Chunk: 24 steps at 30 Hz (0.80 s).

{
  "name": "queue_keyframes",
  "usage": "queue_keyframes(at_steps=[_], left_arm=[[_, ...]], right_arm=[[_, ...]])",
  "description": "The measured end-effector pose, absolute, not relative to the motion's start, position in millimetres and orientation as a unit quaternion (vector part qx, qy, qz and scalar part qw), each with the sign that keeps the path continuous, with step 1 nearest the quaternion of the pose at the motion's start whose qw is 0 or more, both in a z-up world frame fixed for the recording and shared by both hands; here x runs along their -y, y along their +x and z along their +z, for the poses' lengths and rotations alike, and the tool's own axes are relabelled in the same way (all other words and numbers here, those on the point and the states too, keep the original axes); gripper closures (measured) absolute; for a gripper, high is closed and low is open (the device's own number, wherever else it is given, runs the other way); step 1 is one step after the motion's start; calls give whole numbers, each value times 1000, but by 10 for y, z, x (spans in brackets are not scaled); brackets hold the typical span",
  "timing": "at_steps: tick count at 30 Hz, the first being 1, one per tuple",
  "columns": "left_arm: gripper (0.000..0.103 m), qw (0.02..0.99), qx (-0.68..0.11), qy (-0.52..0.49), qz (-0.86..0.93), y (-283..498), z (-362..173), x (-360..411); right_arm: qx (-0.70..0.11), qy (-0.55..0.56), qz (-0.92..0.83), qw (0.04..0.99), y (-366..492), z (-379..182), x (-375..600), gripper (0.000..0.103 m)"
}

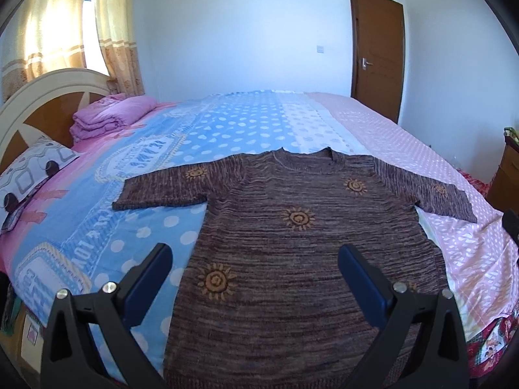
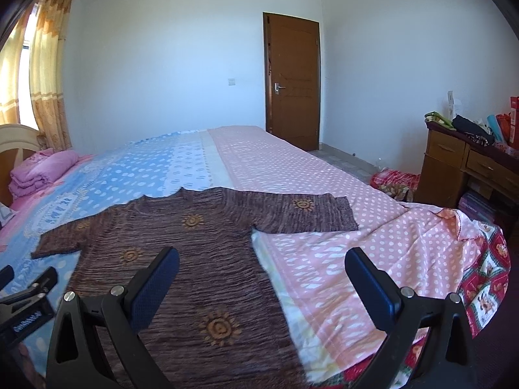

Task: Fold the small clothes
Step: 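Grasp the sweater sleeve cuff with the right gripper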

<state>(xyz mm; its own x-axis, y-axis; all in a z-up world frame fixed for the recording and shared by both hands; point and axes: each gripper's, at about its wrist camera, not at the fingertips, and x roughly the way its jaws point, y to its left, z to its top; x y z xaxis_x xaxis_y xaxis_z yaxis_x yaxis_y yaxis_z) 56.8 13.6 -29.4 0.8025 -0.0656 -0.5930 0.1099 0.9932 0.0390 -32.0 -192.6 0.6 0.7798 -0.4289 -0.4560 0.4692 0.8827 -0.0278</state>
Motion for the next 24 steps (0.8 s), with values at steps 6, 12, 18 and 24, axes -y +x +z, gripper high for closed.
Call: queue_keyframes(at_steps=[6,12,18,24], left_arm=[[0,942,-324,69,-50,1248,-508,-232],[0,944,-321,77,-21,1846,-632,-409],[0,945,-315,83,7,2177,-801,-424],[0,941,-324,90,25,2337,-1138,-317]], right_arm=[[-244,74,-269,929,43,-51,2585,1],[-257,128,-307,907,377,-64,3441,31],[-251,208,-363,873,557,-179,4431,49],[-322,255,-343,845,1005,-740,4841,51]])
